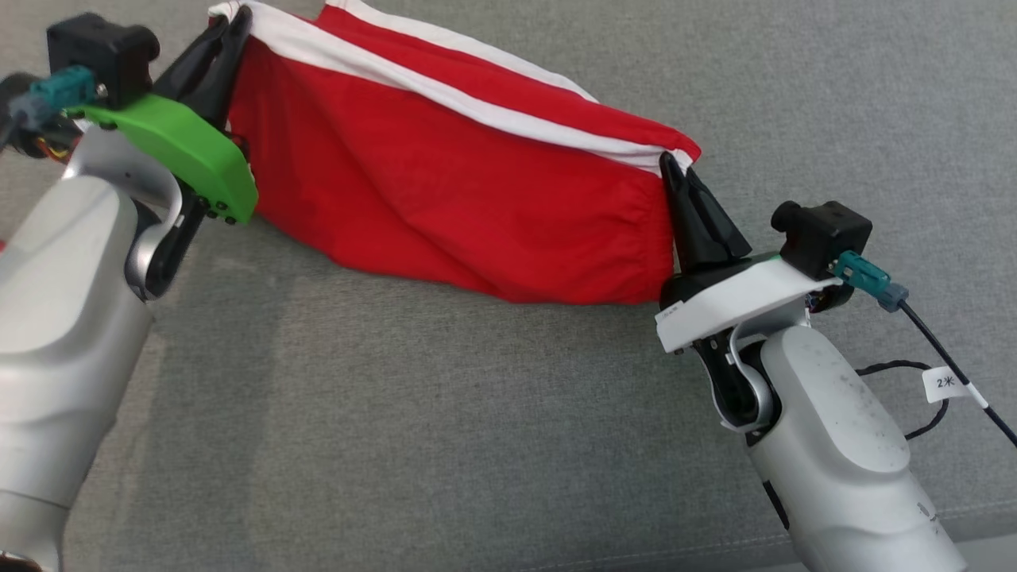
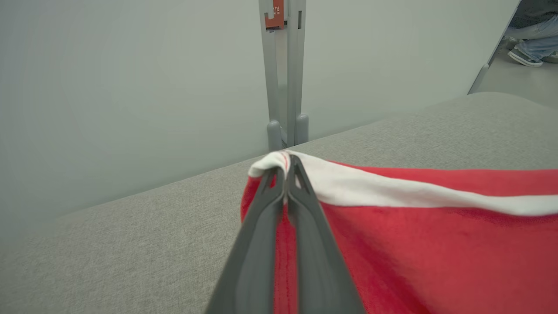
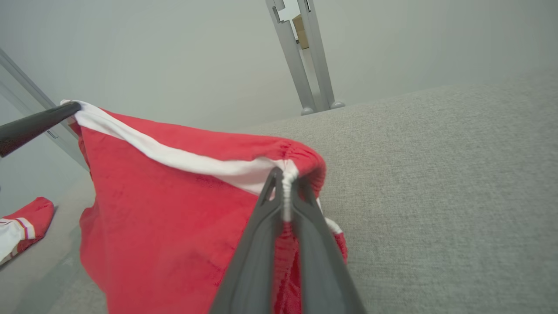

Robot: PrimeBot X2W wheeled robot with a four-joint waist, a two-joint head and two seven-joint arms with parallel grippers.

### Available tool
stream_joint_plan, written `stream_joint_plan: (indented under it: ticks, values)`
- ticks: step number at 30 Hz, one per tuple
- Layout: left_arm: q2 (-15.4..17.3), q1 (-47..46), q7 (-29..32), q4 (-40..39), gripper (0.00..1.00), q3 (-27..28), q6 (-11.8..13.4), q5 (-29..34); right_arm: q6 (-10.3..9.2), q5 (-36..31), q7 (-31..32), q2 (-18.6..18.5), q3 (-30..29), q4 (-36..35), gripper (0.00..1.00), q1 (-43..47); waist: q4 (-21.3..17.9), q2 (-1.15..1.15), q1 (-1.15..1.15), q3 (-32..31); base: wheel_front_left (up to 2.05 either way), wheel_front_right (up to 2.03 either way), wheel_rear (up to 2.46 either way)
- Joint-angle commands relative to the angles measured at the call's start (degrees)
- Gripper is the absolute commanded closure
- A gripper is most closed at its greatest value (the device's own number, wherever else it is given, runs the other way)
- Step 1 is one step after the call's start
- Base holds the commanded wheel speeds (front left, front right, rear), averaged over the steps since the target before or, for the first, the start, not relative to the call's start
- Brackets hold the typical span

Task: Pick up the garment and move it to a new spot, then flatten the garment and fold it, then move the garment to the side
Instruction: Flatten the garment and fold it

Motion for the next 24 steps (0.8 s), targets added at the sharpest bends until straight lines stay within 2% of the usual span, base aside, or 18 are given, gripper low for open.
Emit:
stream_joint_plan:
  ticks: [1,5,9,17,18,19,20,24]
  values:
    - [1.17,-2.16,0.8,0.54,1.0,-1.5,0.14,-1.26,-0.09,1.55,-0.17,0.04,0.35,0.1,1.0,-1.29,-4.72,0.0,0.0,5.55,0.0,0.0,0.0]
    - [3.63,-6.88,2.64,1.95,1.0,-6.78,0.14,-3.85,-0.09,3.98,-0.17,0.04,1.01,-0.26,1.0,-2.96,-6.01,0.0,0.0,7.24,0.0,0.0,0.0]
    - [5.05,-9.99,1.57,3.77,1.0,-9.59,0.13,-6.05,-0.09,5.02,-0.17,0.04,1.01,-0.95,1.0,-4.12,-6.89,0.0,0.0,8.14,0.0,0.0,0.0]
    - [4.07,-13.21,-1.37,9.71,1.0,-12.82,0.14,-8.19,-0.09,5.75,-0.17,0.02,1.36,-1.12,1.0,-5.63,-7.1,0.0,0.0,9.12,0.0,0.0,0.0]
    - [3.75,-13.53,-2.15,10.64,0.88,-13.06,0.14,-8.2,-0.09,5.75,-0.17,0.02,1.41,-1.12,0.87,-5.81,-7.01,0.0,0.0,9.16,0.0,0.0,0.0]
    - [3.53,-13.7,-2.71,11.48,0.43,-13.11,0.14,-8.33,-0.09,5.82,-0.17,0.03,1.36,-1.23,0.38,-5.86,-6.91,0.0,0.0,9.15,0.0,0.0,0.0]
    - [3.13,-13.67,-3.32,12.54,0.0,-13.34,0.14,-8.46,-0.09,5.76,-0.17,0.02,1.45,-1.2,0.0,-5.75,-6.75,0.0,0.0,9.03,0.0,0.0,0.0]
    - [1.47,-12.22,-5.63,15.76,0.0,-13.68,0.14,-9.43,-0.09,4.74,-0.17,0.01,0.94,-1.0,0.0,-4.18,-5.95,0.0,0.0,7.9,0.0,0.0,0.0]
